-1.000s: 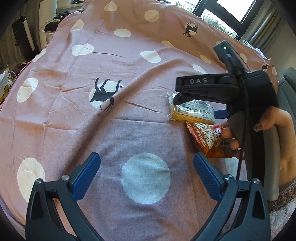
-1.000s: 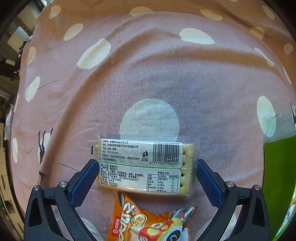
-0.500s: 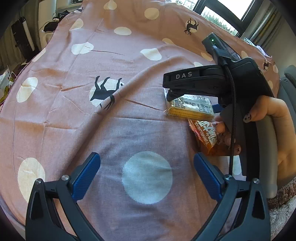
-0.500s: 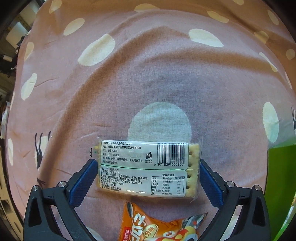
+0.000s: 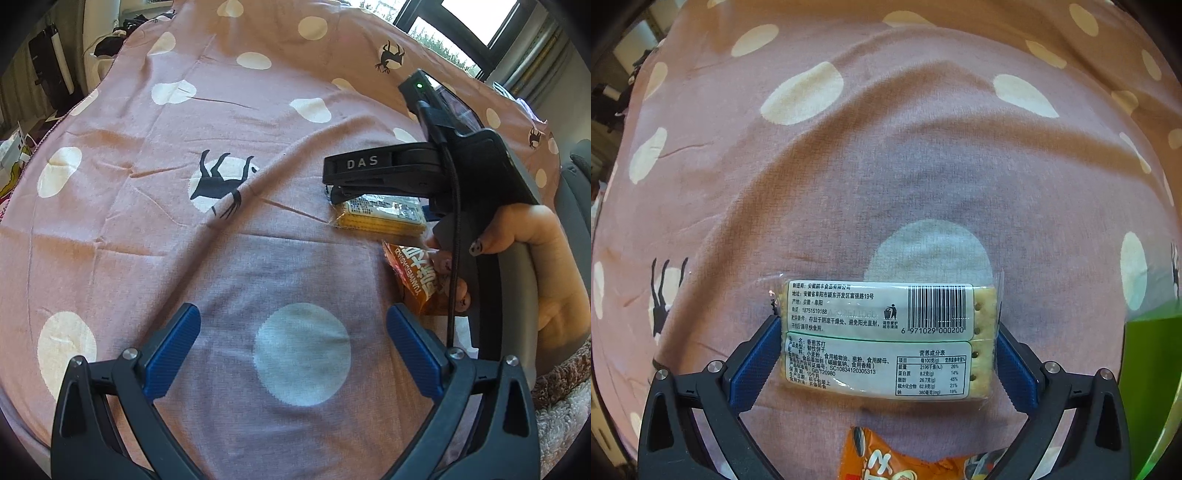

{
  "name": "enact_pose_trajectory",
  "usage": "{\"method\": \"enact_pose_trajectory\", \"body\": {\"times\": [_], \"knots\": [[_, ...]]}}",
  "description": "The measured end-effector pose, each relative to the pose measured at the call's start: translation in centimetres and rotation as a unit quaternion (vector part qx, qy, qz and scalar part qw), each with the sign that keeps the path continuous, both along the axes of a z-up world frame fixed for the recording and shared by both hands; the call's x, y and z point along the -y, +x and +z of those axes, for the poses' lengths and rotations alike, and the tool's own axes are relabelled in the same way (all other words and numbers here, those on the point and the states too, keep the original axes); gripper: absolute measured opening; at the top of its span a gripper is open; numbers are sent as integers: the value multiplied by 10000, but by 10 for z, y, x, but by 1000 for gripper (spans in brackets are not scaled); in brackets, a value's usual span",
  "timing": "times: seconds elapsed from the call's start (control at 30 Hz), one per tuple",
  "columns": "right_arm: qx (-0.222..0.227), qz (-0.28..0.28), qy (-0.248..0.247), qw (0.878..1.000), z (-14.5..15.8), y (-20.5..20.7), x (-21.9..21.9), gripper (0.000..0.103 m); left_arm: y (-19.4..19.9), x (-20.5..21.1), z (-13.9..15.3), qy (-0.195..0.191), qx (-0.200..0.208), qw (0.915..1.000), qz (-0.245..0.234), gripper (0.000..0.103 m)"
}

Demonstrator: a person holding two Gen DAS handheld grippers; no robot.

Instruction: Organize snacks

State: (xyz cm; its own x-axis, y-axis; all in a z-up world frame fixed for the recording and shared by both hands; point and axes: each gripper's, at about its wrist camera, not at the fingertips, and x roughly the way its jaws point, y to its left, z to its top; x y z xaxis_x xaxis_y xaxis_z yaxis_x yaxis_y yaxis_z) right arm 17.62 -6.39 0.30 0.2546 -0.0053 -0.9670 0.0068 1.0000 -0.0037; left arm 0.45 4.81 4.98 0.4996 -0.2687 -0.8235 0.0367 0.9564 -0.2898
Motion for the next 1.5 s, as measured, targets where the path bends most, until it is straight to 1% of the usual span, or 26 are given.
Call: {"method": "enact_pose_trajectory", "body": {"times": [0.1,0.17,0.23,0.33,0.4,0.53,0.6,0.73,0.83,0.87,0.9,0.93,1.0,1.07,1.17,1.2,1.27,1.33,1.37,1.4,1.43,1.47,1.5], "knots": [[103,-16,128,9999,5,-5,2,102,0,-2,2,-36,19,10000,22,101],[109,-1,308,9995,10,-11,7,102,-1,-5,4,-74,34,10000,50,101],[249,-38,626,9977,24,-20,15,102,-2,-7,5,-115,48,9999,66,101],[582,21,859,9946,56,-40,27,102,-2,-8,7,-126,55,9999,77,101],[877,104,1018,9909,82,-63,37,102,-3,-7,7,-127,58,9999,70,101],[1191,321,1309,9837,108,-114,66,102,-5,-6,9,-96,83,9999,65,101],[1260,407,1447,9806,108,-133,77,102,-7,-6,9,-58,102,9999,74,101],[1247,234,1644,9782,85,-166,92,102,-9,-3,9,38,97,9999,77,101],[1221,196,1630,9788,59,-182,93,102,-9,0,7,120,99,9999,48,101],[1151,165,1590,9804,55,-187,90,102,-10,1,6,162,77,9998,36,101],[1011,39,1560,9826,44,-184,90,102,-11,3,6,189,57,9998,15,101],[971,-62,1612,9821,39,-187,97,102,-12,6,6,188,54,9998,-35,101],[1017,-127,1893,9766,39,-188,104,102,-15,10,6,119,52,9998,-180,101],[1177,-195,2013,9722,45,-188,113,102,-18,17,7,49,-17,9995,-306,101],[1348,-349,1723,9752,49,-191,127,102,-26,32,8,-179,-137,9978,-619,100],[1375,-356,1698,9752,48,-192,131,102,-29,37,7,-288,-176,9968,-728,99],[1316,-377,1792,9742,42,-193,141,102,-37,49,7,-545,-265,9941,-895,95],[1227,-439,1924,9726,35,-191,149,94,-43,63,6,-723,-391,9910,-1054,87],[1209,-416,2020,9710,32,-190,152,84,-47,70,5,-821,-436,9895,-1111,83],[1151,-378,2096,9702,29,-189,153,75,-50,76,4,-872,-467,9885,-1142,76],[1081,-363,2154,9698,26,-188,155,71,-51,82,3,-878,-528,9880,-1159,72],[993,-356,2190,9700,23,-187,155,63,-52,88,1,-878,-590,9873,-1183,69],[953,-338,2172,9709,20,-187,155,61,-52,93,-2,-907,-652,9863,-1214,65]]}}
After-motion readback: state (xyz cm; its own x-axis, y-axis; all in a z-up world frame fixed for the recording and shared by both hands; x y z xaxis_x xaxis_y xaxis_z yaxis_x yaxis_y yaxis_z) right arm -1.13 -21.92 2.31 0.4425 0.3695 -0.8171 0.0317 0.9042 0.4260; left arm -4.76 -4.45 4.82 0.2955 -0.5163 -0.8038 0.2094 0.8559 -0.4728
